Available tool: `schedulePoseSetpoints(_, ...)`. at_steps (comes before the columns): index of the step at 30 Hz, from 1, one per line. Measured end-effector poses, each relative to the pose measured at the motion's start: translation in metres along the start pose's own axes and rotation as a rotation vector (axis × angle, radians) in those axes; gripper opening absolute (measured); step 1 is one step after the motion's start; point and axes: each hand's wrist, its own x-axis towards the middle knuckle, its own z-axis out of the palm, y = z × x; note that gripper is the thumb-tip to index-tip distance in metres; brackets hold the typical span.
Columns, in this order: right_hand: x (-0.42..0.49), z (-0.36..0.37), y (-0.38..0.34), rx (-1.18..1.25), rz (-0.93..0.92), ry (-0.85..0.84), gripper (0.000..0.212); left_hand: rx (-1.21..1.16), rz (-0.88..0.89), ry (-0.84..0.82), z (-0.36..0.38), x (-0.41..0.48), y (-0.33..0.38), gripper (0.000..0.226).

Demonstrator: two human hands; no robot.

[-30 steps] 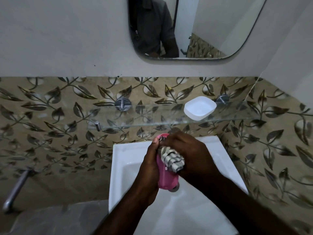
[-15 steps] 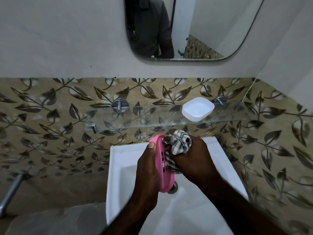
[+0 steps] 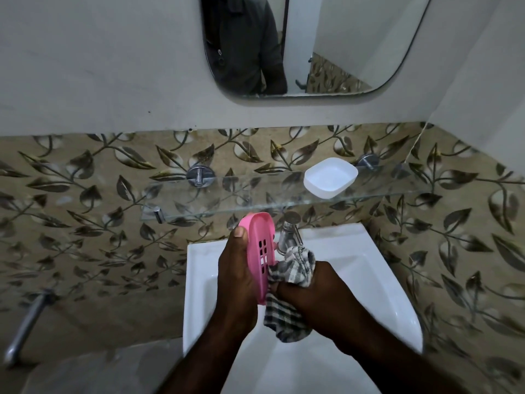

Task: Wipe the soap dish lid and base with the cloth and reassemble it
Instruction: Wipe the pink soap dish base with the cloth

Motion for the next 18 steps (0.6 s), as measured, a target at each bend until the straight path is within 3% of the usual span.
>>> schedulePoseSetpoints(2,-0.003,0.003,-0.002,0.006,0.000,-0.013,0.012,-0.009,0.006,0.029,-0.001,0.002,0.000,0.048)
schedulePoseSetpoints(7,-0.008,0.013,-0.007,0.084,0.017,-0.081,0.016,-0.090,-0.099,0.063,-0.005,0.006,-0.002,0.082)
schedulePoseSetpoints(9,-0.005,0.013,-0.016,0.160,0.001,-0.028,0.016,-0.169,-0.184,-0.006,-0.006,0.007,-0.001,0.070)
schedulePoseSetpoints(13,0.024,-0.004,-0.031,0.042,-0.160,0.330,0.016,-0.171,-0.274,-0.200,-0.004,0.004,-0.003,0.054)
schedulePoseSetpoints(15,0.032,-0.007,-0.036,-0.015,-0.230,0.306,0.009,-0.157,-0.297,-0.220,-0.004,0.006,-0.002,0.052)
schedulePoseSetpoints(18,0.032,0.002,-0.035,-0.075,-0.344,0.135,0.016,-0.152,-0.322,-0.237,-0.005,0.010,0.000,0.052)
